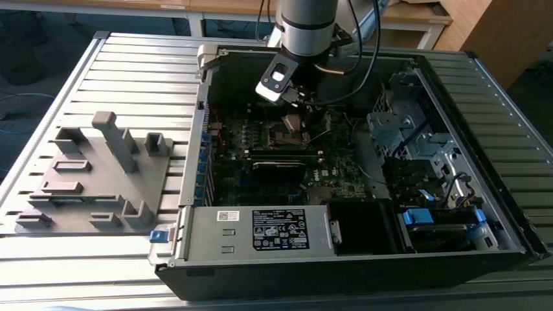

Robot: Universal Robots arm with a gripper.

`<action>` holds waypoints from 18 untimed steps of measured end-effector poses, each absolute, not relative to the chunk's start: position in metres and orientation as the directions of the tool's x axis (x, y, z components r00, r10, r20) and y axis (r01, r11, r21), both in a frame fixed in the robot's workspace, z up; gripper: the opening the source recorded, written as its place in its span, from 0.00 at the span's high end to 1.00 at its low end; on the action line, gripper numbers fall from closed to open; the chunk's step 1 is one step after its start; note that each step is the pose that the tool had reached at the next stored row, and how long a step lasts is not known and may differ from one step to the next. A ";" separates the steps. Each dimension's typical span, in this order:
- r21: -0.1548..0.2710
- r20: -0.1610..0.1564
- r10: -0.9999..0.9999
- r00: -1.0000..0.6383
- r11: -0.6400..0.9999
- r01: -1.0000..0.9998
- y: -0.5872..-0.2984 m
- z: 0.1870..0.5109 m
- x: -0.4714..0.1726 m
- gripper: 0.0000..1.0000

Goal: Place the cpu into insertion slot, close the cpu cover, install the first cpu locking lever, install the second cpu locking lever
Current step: 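Place the cpu into insertion slot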

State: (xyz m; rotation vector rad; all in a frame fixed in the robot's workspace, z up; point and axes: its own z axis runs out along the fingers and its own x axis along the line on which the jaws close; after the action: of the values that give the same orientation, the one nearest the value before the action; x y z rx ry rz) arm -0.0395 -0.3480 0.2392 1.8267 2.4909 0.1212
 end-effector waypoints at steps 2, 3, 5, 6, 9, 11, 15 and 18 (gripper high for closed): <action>0.093 0.006 0.963 -0.270 0.269 0.959 -0.348 0.239 -0.039 0.46; 0.093 0.006 0.965 -0.262 0.260 0.961 -0.348 0.239 -0.040 0.46; 0.093 0.006 0.966 -0.259 0.258 0.962 -0.348 0.239 -0.040 0.46; 0.093 0.006 0.966 -0.259 0.258 0.962 -0.348 0.239 -0.040 0.46; 0.093 0.006 0.966 -0.258 0.257 0.962 -0.348 0.239 -0.040 0.46; 0.093 0.006 0.970 -0.241 0.240 0.966 -0.348 0.239 -0.040 0.46; 0.093 0.006 0.985 -0.172 0.170 0.981 -0.348 0.239 -0.040 0.46; 0.093 0.006 0.993 -0.117 0.116 0.989 -0.348 0.239 -0.040 0.46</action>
State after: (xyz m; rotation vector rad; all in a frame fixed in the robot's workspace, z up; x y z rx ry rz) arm -0.0395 -0.3481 0.2390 2.0485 2.3027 0.1131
